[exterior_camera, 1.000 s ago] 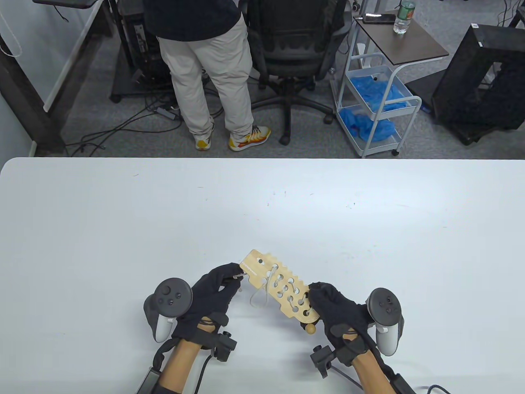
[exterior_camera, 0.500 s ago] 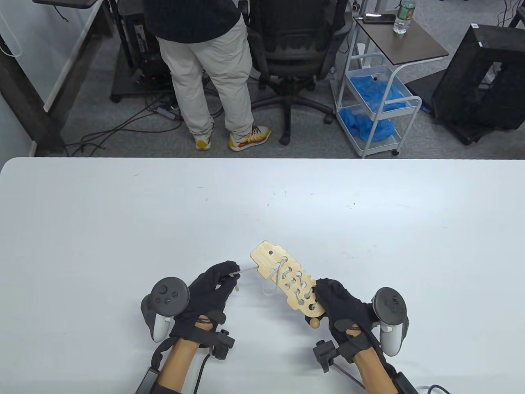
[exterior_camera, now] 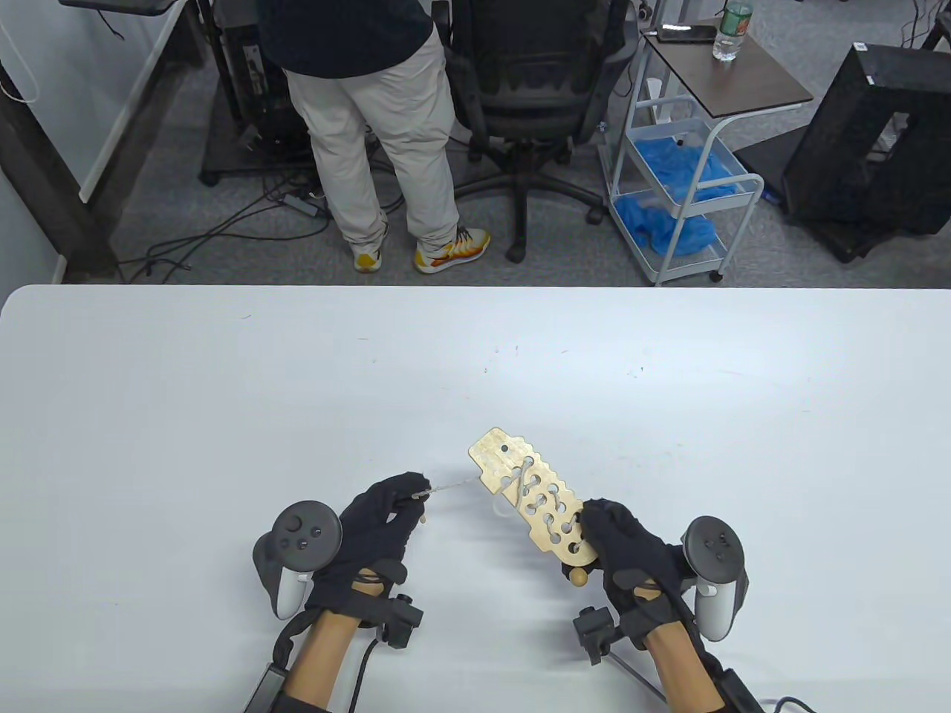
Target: Remove rope from all holes on crocodile lacing toy
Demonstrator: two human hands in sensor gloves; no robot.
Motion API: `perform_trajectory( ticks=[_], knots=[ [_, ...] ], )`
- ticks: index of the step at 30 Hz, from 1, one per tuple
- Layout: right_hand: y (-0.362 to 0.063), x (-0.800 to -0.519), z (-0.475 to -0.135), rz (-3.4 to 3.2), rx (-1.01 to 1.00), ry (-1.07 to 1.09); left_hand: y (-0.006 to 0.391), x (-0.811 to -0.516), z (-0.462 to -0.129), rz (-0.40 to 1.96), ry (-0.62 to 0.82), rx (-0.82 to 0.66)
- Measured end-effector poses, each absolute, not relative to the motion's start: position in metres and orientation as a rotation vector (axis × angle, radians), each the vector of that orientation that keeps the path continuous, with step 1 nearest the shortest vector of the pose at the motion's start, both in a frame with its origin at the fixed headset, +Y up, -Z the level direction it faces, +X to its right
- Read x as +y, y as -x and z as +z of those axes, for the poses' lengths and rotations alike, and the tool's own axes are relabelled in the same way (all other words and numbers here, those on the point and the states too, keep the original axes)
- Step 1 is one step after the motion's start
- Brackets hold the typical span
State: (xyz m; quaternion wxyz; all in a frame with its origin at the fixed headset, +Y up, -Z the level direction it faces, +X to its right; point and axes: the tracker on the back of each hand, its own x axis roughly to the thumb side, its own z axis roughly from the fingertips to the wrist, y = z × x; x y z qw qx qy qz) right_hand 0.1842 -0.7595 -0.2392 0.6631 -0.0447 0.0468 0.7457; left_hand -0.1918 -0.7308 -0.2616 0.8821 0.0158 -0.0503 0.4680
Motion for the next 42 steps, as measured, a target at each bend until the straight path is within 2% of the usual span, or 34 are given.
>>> perform_trajectory(
  ticks=[28,42],
  knots=[
    [-0.21,-0.77,-0.243,1.688,0.033,0.325,0.205,-0.731,-0.263,0.95,-0.074,-0.011],
    [-0.214,-0.774,-0.243,1.632,0.052,0.35,0.215,-0.732,-0.264,0.973,-0.108,0.056]
  ],
)
